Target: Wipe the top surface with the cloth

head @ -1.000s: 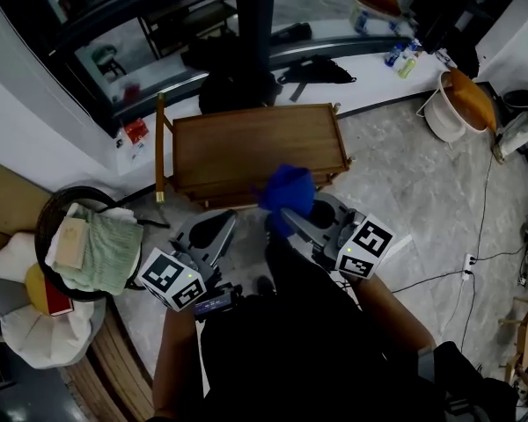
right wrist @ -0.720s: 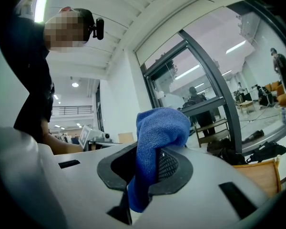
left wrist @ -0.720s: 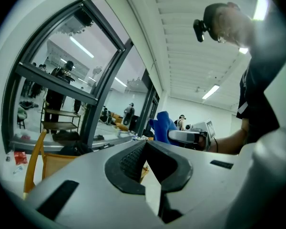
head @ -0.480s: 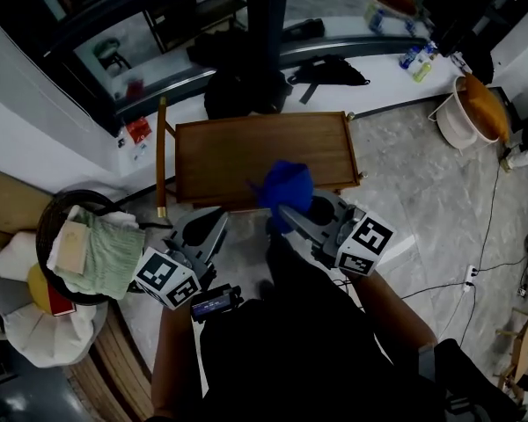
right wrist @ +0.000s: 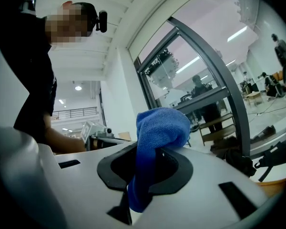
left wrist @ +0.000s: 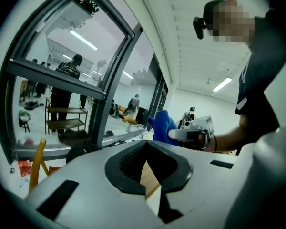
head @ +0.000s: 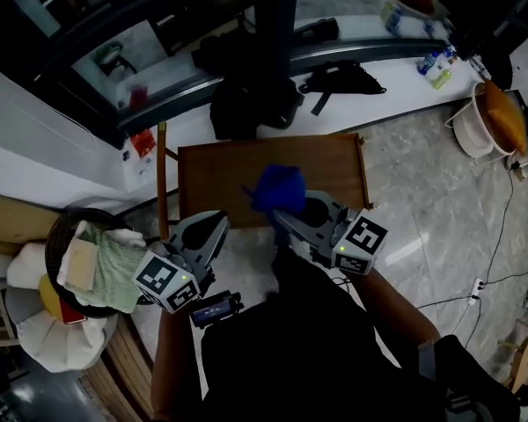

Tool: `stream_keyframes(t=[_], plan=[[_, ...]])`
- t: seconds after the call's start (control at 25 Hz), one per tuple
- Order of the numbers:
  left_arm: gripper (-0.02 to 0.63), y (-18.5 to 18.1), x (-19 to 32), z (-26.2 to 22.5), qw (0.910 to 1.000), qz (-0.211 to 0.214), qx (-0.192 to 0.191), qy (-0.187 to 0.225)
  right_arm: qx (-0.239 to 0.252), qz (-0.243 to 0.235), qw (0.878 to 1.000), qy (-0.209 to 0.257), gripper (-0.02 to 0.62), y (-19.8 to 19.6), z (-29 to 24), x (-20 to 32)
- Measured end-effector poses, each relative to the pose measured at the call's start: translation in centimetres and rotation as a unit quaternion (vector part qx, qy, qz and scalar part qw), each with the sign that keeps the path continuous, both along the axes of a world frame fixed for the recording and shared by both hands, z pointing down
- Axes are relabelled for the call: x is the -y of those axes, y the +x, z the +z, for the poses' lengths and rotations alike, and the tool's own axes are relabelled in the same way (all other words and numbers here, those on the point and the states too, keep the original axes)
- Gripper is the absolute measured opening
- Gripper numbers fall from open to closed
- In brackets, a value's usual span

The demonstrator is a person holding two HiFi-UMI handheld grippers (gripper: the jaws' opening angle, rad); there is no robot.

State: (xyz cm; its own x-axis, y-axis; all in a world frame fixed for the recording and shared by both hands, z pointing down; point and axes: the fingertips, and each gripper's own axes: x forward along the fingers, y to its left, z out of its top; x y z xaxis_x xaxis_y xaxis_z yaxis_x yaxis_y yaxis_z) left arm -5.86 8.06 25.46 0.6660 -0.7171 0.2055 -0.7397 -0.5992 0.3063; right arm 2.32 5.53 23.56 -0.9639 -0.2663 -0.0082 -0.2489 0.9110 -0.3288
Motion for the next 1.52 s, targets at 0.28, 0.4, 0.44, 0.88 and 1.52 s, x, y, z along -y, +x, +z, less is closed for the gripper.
stream_keyframes(t=[0.28, 0.4, 0.44, 0.88, 1.52], plan=[[0.01, -0.5, 5.7, 0.3, 0.9995, 0.002, 0.003, -0.032, -0.035, -0.009, 0.999, -0.004, 0.063, -0.3, 1.7, 6.9], [0.009, -1.2, 7.5, 0.6, 0.9989, -0.003, 0.003, -0.047, -0.046, -0.014, 0.999, -0.014, 0.063, -0.8, 2.8, 9.1], [0.009, -1.6, 8.0, 0.8, 0.9988, -0.005, 0.006, -0.049, -0.045, -0.014, 0.999, -0.015, 0.063, -1.1, 3.1, 9.8], [0.01, -7.8, 11.9, 4.0, 0.9933, -0.004, 0.058, -0.099, -0.052, -0.008, 0.997, -0.06, 0.063, -8.3, 6.6, 13.5], [0.009, -19.7, 16.3, 13.5, 0.9637, -0.01, 0.136, -0.23, -0.094, -0.002, 0.98, -0.177, 0.063, -23.8, 17.2, 16.0]])
